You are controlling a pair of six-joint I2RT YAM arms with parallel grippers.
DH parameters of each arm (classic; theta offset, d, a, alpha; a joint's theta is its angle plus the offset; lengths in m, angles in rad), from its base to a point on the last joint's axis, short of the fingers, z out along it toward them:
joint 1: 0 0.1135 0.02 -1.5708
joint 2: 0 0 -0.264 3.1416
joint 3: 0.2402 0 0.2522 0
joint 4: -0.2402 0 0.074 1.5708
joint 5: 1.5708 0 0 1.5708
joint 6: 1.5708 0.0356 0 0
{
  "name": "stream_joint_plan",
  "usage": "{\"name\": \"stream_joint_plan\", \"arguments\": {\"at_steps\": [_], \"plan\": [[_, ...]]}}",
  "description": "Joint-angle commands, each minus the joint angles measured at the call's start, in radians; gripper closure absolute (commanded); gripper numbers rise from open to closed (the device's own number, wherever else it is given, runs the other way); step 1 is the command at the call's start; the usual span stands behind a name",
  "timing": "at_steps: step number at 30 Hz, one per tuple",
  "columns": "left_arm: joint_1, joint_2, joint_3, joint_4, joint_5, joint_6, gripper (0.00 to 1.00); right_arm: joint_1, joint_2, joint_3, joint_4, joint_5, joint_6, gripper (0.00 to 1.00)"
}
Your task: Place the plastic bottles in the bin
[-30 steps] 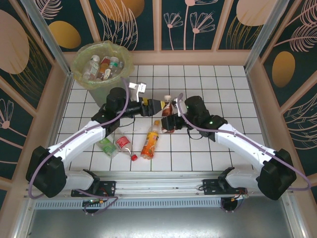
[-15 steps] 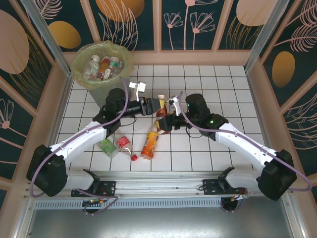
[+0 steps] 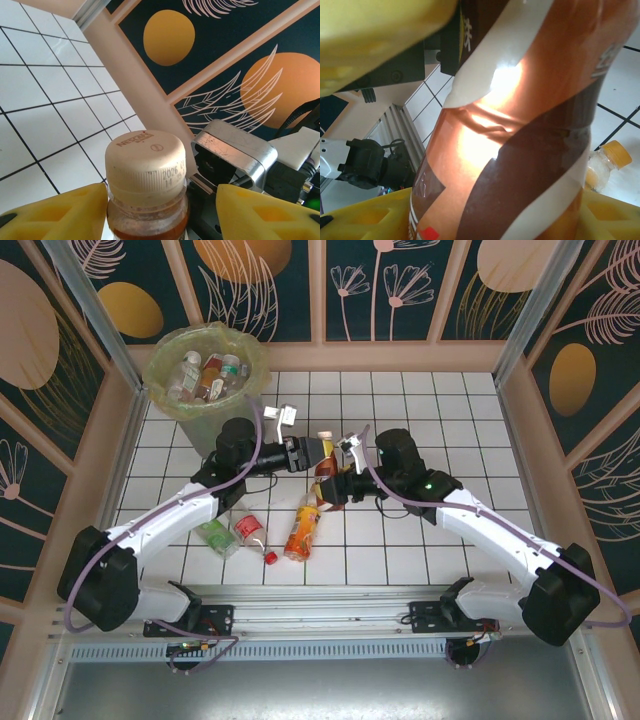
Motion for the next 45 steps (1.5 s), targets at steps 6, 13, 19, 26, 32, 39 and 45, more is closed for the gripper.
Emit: {"name": "stream_joint_plan", "arguments": {"at_steps": [6, 13, 19, 26, 32, 39, 45], "plan": [[-0.004, 0.022, 0.012, 0.03, 0.034, -0.004, 0.42, 0.011, -0.03, 0.039, 0.04, -0.014, -0.032, 0.38], [-0.003, 0.021, 0.015, 0.033, 0.042, -0.009, 0.5, 0.01, -0.036, 0.035, 0.035, -0.007, -0.035, 0.38], [-0.003, 0.004, 0.027, 0.011, 0.032, 0.009, 0.56, 0.011, -0.038, 0.032, 0.035, -0.008, -0.032, 0.35], [-0.002, -0.032, 0.098, -0.151, -0.057, 0.103, 0.6, 0.01, -0.056, 0.035, 0.045, 0.009, -0.02, 0.13], [0.027, -0.015, 0.263, -0.343, -0.124, 0.2, 0.6, 0.007, -0.092, 0.058, 0.049, 0.076, -0.016, 0.01], [0.119, 0.023, 0.498, -0.572, -0.231, 0.326, 0.59, 0.002, -0.181, 0.068, 0.103, 0.281, 0.033, 0.01], [0.192, 0.074, 0.686, -0.717, -0.348, 0.402, 0.58, 0.001, -0.213, 0.089, 0.12, 0.411, -0.028, 0.01]]}}
